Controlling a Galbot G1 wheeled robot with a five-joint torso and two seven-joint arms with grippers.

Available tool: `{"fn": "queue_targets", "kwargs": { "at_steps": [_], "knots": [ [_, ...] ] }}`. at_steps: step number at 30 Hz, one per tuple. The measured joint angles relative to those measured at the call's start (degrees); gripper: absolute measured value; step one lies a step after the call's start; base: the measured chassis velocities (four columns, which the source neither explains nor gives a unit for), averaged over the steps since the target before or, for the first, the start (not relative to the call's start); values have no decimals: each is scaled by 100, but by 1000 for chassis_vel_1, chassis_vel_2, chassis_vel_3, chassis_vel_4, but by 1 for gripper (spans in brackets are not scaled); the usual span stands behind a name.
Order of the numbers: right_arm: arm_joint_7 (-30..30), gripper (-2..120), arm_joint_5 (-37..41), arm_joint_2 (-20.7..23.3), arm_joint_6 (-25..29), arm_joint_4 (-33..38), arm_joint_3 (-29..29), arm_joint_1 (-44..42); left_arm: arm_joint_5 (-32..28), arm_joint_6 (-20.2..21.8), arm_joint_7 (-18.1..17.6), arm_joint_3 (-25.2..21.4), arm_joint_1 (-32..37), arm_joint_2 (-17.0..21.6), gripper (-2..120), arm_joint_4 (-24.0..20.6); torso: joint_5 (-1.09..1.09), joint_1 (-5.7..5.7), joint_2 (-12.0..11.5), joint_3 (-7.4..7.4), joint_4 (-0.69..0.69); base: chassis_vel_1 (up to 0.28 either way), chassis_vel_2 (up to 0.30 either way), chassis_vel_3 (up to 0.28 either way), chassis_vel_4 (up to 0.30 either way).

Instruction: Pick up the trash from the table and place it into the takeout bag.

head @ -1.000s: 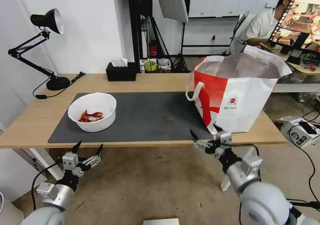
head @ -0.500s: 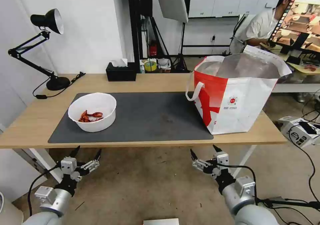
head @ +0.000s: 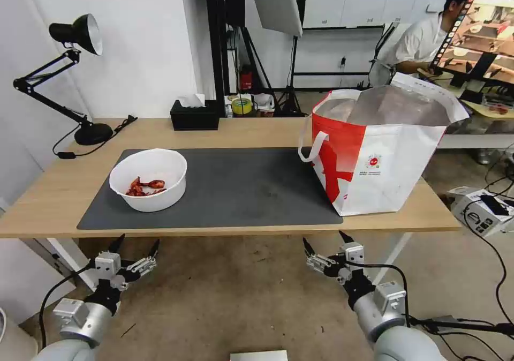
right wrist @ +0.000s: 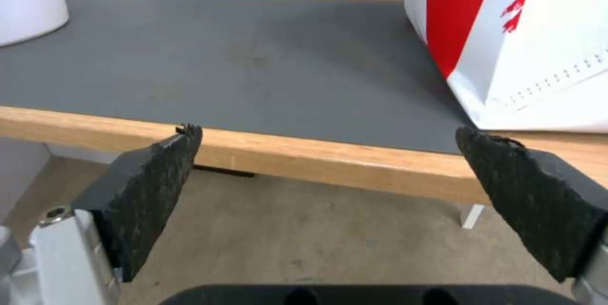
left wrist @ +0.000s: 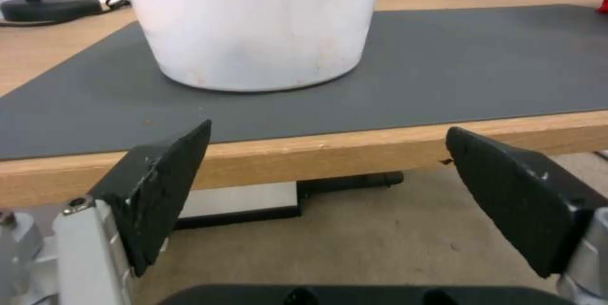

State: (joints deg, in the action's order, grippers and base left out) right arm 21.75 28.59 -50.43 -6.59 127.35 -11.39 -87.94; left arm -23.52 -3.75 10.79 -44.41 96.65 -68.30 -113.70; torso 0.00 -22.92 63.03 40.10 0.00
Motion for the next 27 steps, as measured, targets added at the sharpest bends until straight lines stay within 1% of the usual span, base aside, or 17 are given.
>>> {"fn": "queue_targets", "kwargs": {
  "at_steps": [25,27],
  "knots": [
    [4,100,32,75,-2,-87,105,199,37,-96,-11,19,-23,5,100,31,0,0,0,0,0,0,0,0,0],
    [5,100,32,75,-2,-87,105,199,2,-102,-85,-15,-72,41,100,17,-1,0,0,0,0,0,0,0,0]
  ]
}}
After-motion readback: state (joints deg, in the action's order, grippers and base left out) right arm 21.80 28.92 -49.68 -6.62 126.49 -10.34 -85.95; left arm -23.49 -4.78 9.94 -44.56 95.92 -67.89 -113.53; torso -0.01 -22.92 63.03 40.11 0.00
